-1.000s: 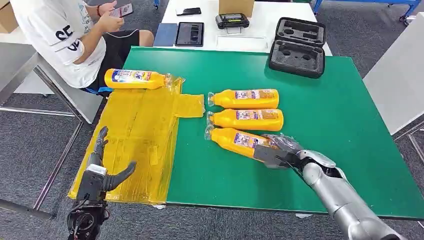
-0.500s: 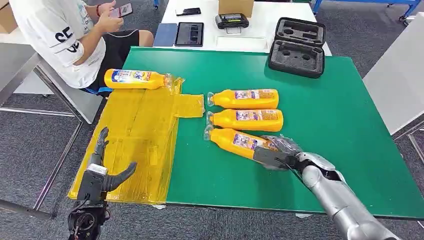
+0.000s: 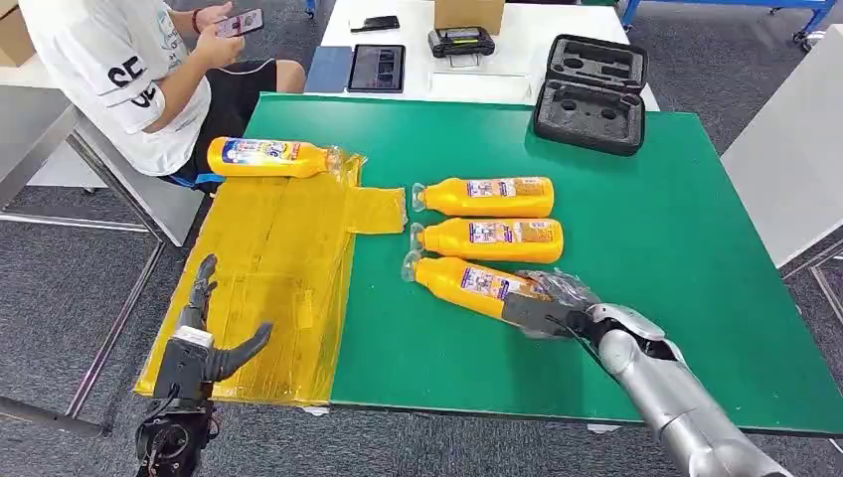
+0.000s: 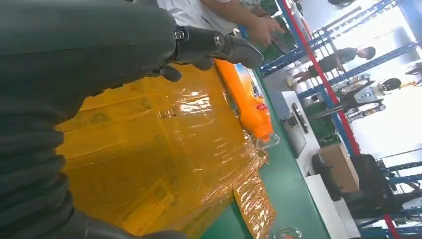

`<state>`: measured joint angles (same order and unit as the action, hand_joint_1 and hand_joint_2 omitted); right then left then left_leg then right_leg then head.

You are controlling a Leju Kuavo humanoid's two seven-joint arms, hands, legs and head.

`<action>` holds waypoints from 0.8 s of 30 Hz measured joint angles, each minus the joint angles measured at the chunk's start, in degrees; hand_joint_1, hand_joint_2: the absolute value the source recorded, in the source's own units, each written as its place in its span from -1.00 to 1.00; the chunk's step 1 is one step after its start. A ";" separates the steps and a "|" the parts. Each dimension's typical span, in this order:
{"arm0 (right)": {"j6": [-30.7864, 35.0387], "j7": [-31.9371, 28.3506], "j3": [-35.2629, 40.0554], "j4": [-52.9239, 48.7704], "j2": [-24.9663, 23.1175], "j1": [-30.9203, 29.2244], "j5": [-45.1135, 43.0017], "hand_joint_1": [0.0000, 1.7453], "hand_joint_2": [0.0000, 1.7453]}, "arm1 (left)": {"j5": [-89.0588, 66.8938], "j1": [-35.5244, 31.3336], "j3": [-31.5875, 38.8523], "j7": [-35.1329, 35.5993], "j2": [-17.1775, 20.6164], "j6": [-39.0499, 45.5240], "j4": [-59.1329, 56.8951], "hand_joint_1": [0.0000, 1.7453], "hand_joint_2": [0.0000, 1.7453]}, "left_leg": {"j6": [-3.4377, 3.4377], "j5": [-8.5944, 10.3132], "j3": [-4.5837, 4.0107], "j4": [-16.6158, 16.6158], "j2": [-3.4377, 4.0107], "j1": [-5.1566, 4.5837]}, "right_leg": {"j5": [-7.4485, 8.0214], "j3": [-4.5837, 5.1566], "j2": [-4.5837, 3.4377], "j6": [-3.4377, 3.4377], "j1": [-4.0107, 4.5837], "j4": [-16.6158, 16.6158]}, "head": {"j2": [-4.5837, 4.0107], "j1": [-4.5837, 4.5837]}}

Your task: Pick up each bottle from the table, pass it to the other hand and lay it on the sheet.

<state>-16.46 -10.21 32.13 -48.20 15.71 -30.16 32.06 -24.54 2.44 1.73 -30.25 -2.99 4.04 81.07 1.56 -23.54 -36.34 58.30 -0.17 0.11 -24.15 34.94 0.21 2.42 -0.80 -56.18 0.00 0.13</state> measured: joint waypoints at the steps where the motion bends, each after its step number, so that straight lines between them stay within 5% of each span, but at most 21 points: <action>1: 0.55 -1.38 -0.35 -0.33 -0.35 0.38 -0.92 1.00 1.00 | 1.09 0.01 0.00 -0.24 0.00 -0.94 -0.07 -1.00 1.00 | 0.00 0.00 0.00 0.00 0.00 0.00 | 0.00 0.00 0.00 0.00 0.00 0.00 | 0.00 -0.02; 8: 2.75 -18.25 -4.61 -5.86 -7.06 7.45 -8.68 1.00 1.00 | 17.05 -0.82 -0.48 -2.71 -0.98 -18.76 -2.30 -1.00 1.00 | -0.02 -0.01 -0.04 -0.01 0.01 0.07 | -0.03 0.05 0.01 -0.02 0.07 -0.01 | 0.00 0.00; 15: 1.92 -22.75 -8.74 -7.87 -15.03 10.67 -12.72 1.00 1.00 | 21.02 -2.45 -1.88 -2.45 -1.42 -23.60 -5.37 -1.00 1.00 | -0.02 0.00 -0.03 -0.01 0.01 0.07 | -0.05 0.07 0.01 -0.05 0.05 0.00 | 0.00 0.00; 24: 1.53 -25.00 -10.73 -7.60 -18.73 11.79 -13.07 1.00 1.00 | 20.93 -4.21 -3.06 -1.97 -1.73 -23.95 -7.69 -1.00 1.00 | -0.02 -0.01 -0.04 -0.01 0.01 0.02 | -0.02 0.06 0.01 -0.01 0.00 0.00 | 0.00 -0.02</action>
<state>-14.93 -35.21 21.40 -55.80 -3.02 -18.38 18.99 -3.61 -1.77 -1.33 -32.22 -4.72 -19.91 73.37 1.55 -23.55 -36.38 58.29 -0.15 0.12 -24.17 35.00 0.22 2.40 -0.79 -56.18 0.00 0.11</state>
